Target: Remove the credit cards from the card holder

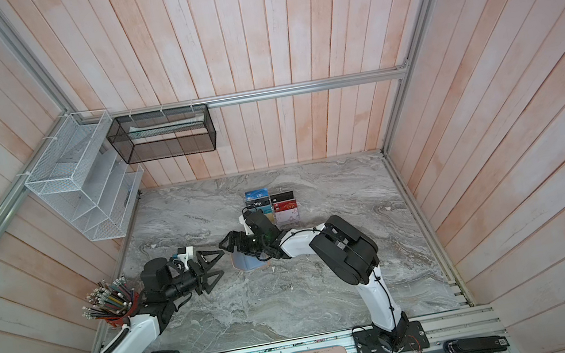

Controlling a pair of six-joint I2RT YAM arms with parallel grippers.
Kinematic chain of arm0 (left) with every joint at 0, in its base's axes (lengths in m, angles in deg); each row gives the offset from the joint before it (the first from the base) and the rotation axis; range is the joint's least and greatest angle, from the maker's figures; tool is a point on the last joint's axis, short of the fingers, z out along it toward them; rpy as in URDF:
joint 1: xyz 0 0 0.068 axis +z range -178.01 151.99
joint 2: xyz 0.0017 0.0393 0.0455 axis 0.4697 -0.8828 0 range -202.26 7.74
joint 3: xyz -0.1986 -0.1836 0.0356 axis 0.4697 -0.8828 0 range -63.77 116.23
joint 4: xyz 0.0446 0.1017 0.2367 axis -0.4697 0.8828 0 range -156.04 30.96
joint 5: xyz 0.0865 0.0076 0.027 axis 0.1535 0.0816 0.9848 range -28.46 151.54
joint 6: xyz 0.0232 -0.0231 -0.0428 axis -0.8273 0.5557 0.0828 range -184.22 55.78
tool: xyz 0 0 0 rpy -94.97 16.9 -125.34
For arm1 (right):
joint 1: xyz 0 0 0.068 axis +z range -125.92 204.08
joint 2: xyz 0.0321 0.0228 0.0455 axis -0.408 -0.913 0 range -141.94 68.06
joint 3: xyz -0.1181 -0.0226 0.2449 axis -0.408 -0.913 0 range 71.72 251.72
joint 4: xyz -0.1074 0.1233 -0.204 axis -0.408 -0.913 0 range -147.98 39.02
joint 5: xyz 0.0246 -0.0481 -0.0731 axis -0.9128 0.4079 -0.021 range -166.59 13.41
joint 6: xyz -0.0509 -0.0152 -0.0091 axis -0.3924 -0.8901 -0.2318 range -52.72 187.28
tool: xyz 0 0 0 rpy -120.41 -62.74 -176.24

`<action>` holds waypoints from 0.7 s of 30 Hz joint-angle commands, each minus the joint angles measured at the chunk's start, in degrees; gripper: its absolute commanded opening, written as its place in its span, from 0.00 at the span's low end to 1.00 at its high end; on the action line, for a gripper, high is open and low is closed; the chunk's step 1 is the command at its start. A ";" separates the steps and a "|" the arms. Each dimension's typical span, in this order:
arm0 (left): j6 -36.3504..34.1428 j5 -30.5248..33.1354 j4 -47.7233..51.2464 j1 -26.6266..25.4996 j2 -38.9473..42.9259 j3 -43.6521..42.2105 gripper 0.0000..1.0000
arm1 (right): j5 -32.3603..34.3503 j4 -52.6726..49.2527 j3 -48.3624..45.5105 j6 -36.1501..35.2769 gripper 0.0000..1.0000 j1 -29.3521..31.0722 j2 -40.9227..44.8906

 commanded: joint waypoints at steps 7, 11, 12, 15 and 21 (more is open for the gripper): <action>0.25 -0.60 -2.08 -1.30 0.55 2.54 0.98 | -0.43 1.03 0.66 1.24 0.97 -0.08 -0.36; 1.19 0.18 -3.41 -3.54 0.27 3.43 0.99 | -0.09 0.03 1.69 1.16 0.97 0.03 -1.14; 1.24 0.70 -3.58 -4.28 0.03 3.55 0.99 | -0.06 -0.09 1.89 1.08 0.97 0.06 -1.26; 1.66 1.91 -5.30 -5.77 -1.51 3.41 0.99 | 0.18 -0.36 2.17 1.24 0.97 0.15 -1.68; 2.59 4.55 -8.72 -7.16 -3.99 3.07 0.99 | 0.99 -0.73 1.76 1.68 0.97 0.14 -1.50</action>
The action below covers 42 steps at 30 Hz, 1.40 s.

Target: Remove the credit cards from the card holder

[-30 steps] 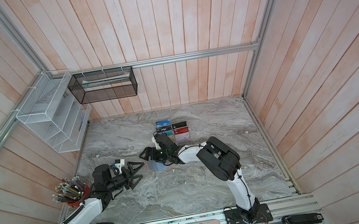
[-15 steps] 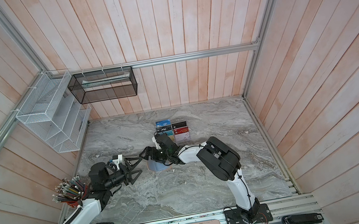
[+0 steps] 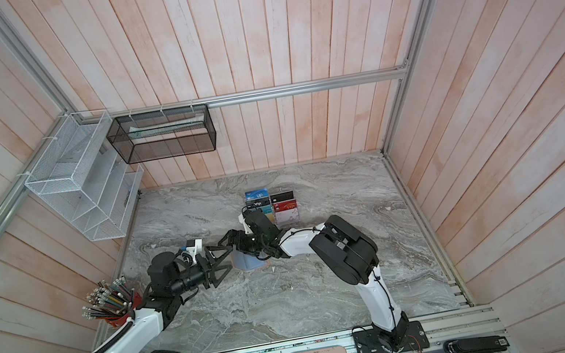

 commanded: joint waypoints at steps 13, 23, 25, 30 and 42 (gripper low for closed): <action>0.52 4.75 -7.78 -1.44 -4.36 -0.43 0.76 | 1.18 -0.25 0.15 1.36 0.97 0.07 -1.25; -4.60 6.13 -4.01 -2.10 -7.35 -1.57 0.59 | 1.19 0.06 0.24 1.62 0.97 -0.18 -1.96; -5.08 6.56 -3.94 -2.50 -8.36 -1.42 0.56 | 1.18 0.28 0.02 1.71 0.97 -0.23 -1.95; -6.25 8.26 -3.32 -3.79 -10.73 -0.78 0.50 | 1.19 0.56 -0.45 1.82 0.97 -0.41 -1.65; -8.08 12.47 -1.98 -3.64 -14.07 -1.65 0.46 | 0.96 1.43 -2.57 1.80 0.97 -1.19 -0.07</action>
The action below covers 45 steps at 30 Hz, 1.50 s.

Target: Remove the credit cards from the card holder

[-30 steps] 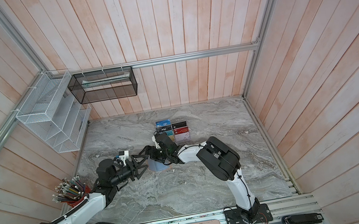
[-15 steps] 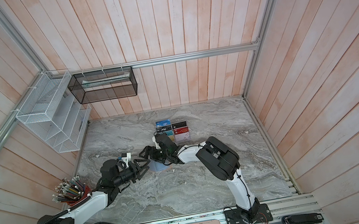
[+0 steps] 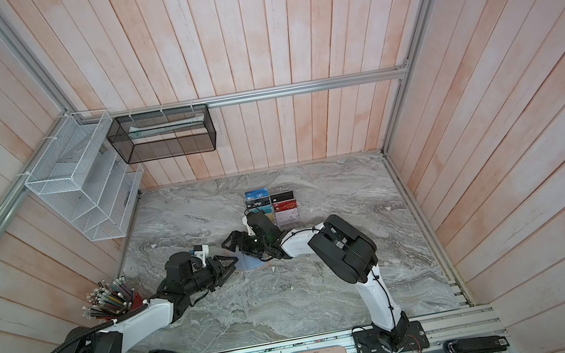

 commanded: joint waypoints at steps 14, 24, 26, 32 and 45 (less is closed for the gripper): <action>-3.32 3.24 -1.44 1.50 -8.06 0.63 0.28 | 0.50 -1.65 -5.13 -3.98 0.97 -1.59 7.36; -4.97 1.67 -1.64 4.20 -10.83 1.26 0.22 | 2.63 -4.87 -12.19 -7.04 0.97 -2.03 13.44; -5.25 1.50 -1.68 4.64 -11.30 1.13 0.21 | 2.63 -4.86 -13.30 -7.16 0.97 -2.03 13.89; -5.70 1.06 -2.16 4.94 -13.14 1.35 0.11 | 2.63 -4.98 -14.60 -7.42 0.97 -2.12 14.12; -6.72 0.68 -1.85 5.61 -15.46 1.85 0.00 | 4.03 -6.51 -16.80 -8.55 0.97 -2.58 16.43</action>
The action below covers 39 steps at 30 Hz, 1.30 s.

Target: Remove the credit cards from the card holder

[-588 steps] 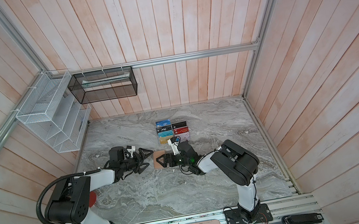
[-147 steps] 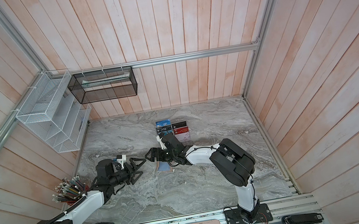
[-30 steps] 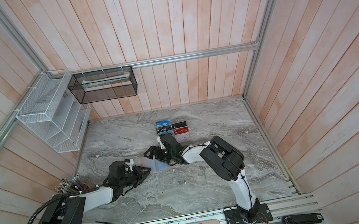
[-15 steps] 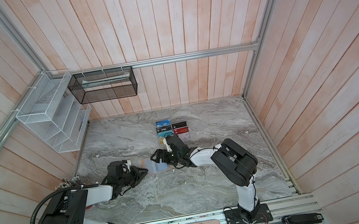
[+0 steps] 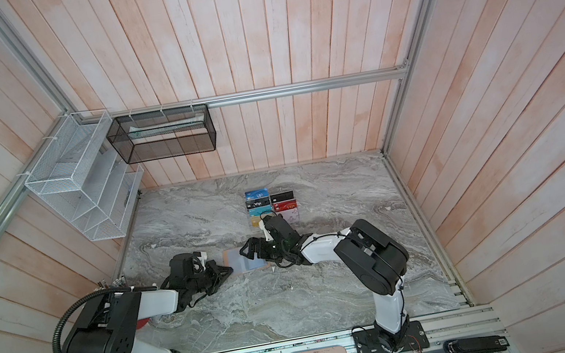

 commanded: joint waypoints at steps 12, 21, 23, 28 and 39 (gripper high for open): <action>-1.73 0.16 -0.04 0.81 -2.61 0.50 0.00 | 1.06 -1.21 -1.81 -0.74 0.97 -0.39 1.24; -1.82 -0.63 -0.91 0.92 -3.84 0.33 0.00 | 0.61 -1.52 0.92 -0.47 0.97 0.92 -1.22; -1.90 -0.67 -1.11 0.92 -3.90 0.16 0.00 | 0.54 -1.52 1.45 -0.38 0.97 1.23 -1.71; -2.08 -1.03 -1.43 1.27 -4.09 -0.20 0.00 | 0.45 -1.86 2.90 -0.24 0.97 1.71 -2.56; -2.10 -1.78 -2.37 1.68 -4.27 -1.15 0.00 | -1.50 -0.52 7.07 1.18 0.97 2.55 -5.64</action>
